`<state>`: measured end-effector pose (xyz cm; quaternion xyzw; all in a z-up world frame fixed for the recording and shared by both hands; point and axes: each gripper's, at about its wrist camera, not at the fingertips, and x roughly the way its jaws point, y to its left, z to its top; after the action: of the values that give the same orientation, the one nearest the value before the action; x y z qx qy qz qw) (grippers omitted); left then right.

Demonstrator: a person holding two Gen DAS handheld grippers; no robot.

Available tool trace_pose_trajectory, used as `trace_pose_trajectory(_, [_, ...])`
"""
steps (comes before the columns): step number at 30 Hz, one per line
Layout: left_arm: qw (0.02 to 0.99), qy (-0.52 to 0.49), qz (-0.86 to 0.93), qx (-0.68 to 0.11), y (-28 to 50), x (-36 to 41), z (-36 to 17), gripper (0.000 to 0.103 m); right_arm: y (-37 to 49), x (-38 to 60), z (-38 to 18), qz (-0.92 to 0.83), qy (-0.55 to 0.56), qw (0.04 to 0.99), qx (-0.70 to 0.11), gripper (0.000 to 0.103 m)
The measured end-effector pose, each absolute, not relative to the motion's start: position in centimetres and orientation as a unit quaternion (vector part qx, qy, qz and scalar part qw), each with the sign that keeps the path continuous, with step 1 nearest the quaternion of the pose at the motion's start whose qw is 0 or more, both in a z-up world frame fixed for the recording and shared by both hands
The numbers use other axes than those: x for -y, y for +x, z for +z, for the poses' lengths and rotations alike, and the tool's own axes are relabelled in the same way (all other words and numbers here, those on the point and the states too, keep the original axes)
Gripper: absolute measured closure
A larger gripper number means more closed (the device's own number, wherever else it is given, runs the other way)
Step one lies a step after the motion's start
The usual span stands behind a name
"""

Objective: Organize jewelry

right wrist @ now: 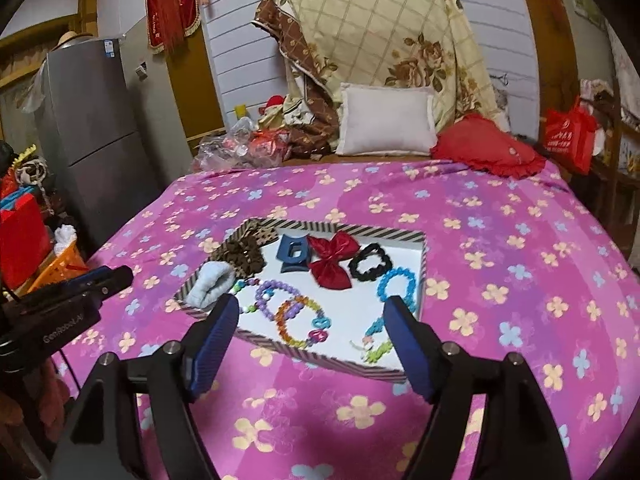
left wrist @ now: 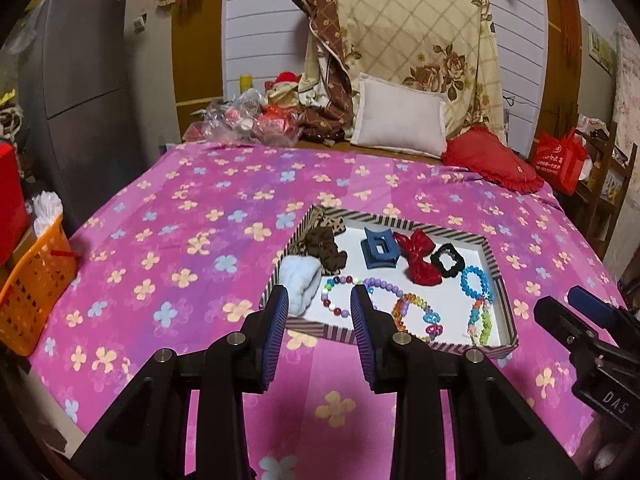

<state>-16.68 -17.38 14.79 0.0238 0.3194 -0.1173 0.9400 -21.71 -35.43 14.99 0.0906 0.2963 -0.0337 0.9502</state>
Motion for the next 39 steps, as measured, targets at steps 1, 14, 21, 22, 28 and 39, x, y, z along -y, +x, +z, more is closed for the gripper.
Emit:
trace_pose_trajectory(1, [0.941,0.025,-0.117,-0.317,-16.7,17.5,14.9,0.077,-21.6,35.5,15.0,-0.034,0.092,0.950,-0.296,0.024])
trace_pose_trajectory(14, [0.946,0.043,-0.094,-0.307,-16.8,18.4,14.7,0.077,-21.0,35.8,14.3,-0.038,0.106,0.946,-0.304,0.023])
trace_pose_trajectory(21, [0.943,0.059,-0.087,-0.315,-16.7,19.0,14.0,0.077,-20.9,36.0,13.6,-0.035,0.110,0.943,-0.313,0.023])
trace_pose_trajectory(22, [0.944,0.059,-0.087,-0.314,-16.8,19.0,14.0,0.077,-20.8,36.0,13.5,-0.036,0.111,0.942,-0.314,0.023])
trace_pose_trajectory(28, [0.947,0.090,-0.074,-0.298,-17.4,19.9,13.8,0.077,-20.7,36.3,13.3,-0.035,0.114,0.940,-0.319,0.023])
trace_pose_trajectory(39, [0.949,0.103,-0.072,-0.288,-18.2,20.5,13.7,0.077,-20.7,36.4,13.2,-0.038,0.110,0.941,-0.319,0.023])
